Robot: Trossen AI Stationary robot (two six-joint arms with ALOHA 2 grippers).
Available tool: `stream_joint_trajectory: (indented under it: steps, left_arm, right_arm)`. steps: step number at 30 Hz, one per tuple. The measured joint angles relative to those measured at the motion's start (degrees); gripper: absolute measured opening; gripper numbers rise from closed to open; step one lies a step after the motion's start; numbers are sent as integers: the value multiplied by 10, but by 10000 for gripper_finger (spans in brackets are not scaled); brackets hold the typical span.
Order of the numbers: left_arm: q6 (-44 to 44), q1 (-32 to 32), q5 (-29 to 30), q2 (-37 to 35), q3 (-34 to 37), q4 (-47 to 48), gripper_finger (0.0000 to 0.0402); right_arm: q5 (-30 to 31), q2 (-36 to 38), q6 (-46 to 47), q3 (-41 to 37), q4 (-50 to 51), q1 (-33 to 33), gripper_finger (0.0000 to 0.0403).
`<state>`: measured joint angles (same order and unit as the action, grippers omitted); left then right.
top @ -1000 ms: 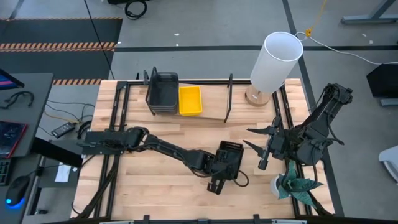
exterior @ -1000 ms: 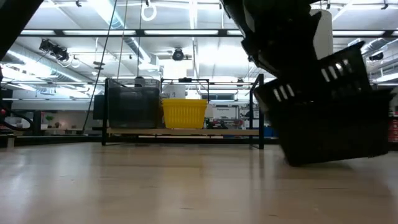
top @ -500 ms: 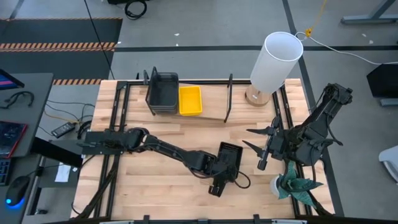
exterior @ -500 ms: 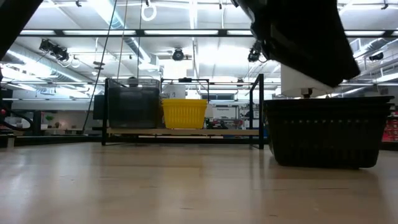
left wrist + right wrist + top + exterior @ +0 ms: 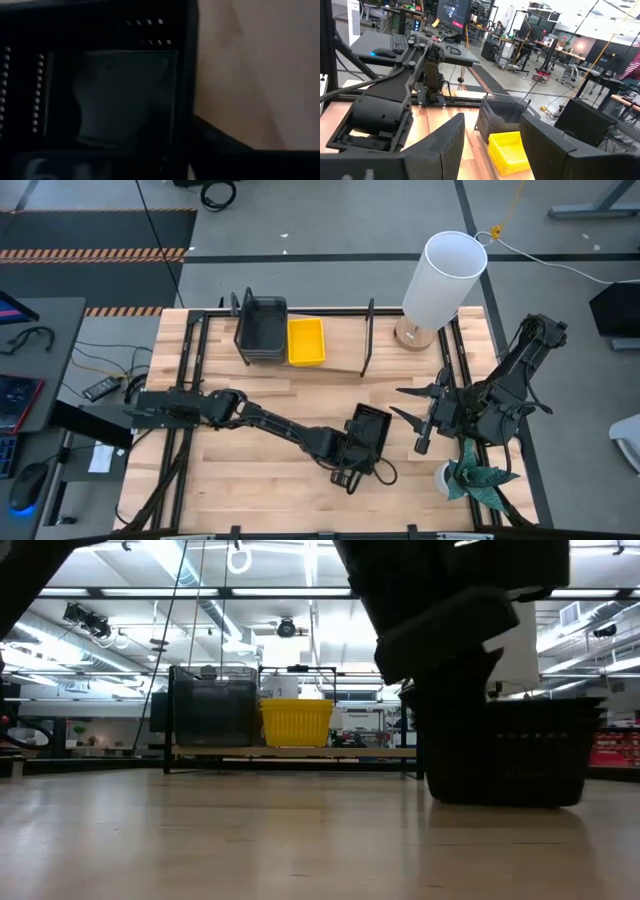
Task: Stack baskets on shelf by color
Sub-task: Put the stacked black bins on the shelf
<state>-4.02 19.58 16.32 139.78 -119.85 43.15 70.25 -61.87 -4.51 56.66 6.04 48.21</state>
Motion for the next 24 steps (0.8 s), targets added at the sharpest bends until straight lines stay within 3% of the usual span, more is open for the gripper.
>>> stream_joint_trajectory:
  steps: [4, 15, 24]
  left_arm:
    - [-14, -8, 3, -7, 0, 34, 16]
    - [23, -10, 26, -89, 0, 189, 16]
    - [32, -11, 71, -133, 54, 204, 16]
  right_arm:
    - [0, 0, -2, -4, -4, 0, 195]
    - [2, 0, 4, -5, 0, 2, 195]
    - [-9, 0, 19, -5, 6, 2, 195]
